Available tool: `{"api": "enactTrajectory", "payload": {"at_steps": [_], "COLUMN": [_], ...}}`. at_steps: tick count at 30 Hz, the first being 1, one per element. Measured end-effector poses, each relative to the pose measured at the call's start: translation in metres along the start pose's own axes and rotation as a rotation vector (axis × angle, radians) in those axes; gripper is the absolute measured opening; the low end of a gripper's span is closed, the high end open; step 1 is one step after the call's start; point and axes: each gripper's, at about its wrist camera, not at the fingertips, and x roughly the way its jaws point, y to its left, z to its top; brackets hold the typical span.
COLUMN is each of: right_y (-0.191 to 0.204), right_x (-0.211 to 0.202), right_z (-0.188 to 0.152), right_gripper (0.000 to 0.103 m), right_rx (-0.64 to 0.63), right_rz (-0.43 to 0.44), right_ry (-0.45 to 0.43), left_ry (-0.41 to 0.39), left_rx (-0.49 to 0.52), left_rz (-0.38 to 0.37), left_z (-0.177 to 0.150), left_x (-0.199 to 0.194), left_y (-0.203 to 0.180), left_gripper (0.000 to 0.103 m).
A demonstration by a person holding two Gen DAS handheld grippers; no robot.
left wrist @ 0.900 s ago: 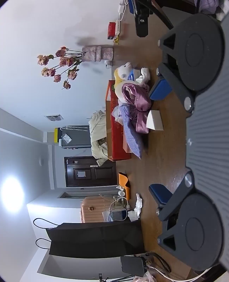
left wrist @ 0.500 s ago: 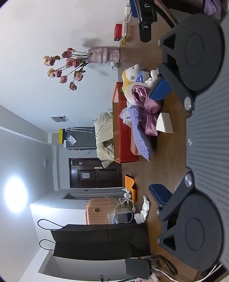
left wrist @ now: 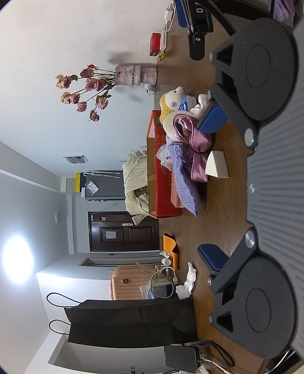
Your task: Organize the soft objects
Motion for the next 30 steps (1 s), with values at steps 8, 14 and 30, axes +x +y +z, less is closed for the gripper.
{"api": "enactTrajectory", "payload": {"at_steps": [8, 14, 30], "right_y": [0.0009, 0.0025, 0.0031], "right_x": [0.0005, 0.0009, 0.0031], "right_z": [-0.0002, -0.0005, -0.0016], "right_gripper": [0.103, 0.103, 0.103], "right_rx": [-0.001, -0.002, -0.002], "right_rz": [0.005, 0.010, 0.017], "right_ry": [0.002, 0.005, 0.015], "left_ry": [0.000, -0.001, 0.002], "left_rx": [0.000, 0.001, 0.003], "left_rz": [0.000, -0.001, -0.002], "left_z": [0.0003, 0.0001, -0.0023], "left_x": [0.0004, 0.0001, -0.0014], "left_y": [0.0004, 0.0002, -0.0001], "left_gripper": [0.103, 0.103, 0.103]}}
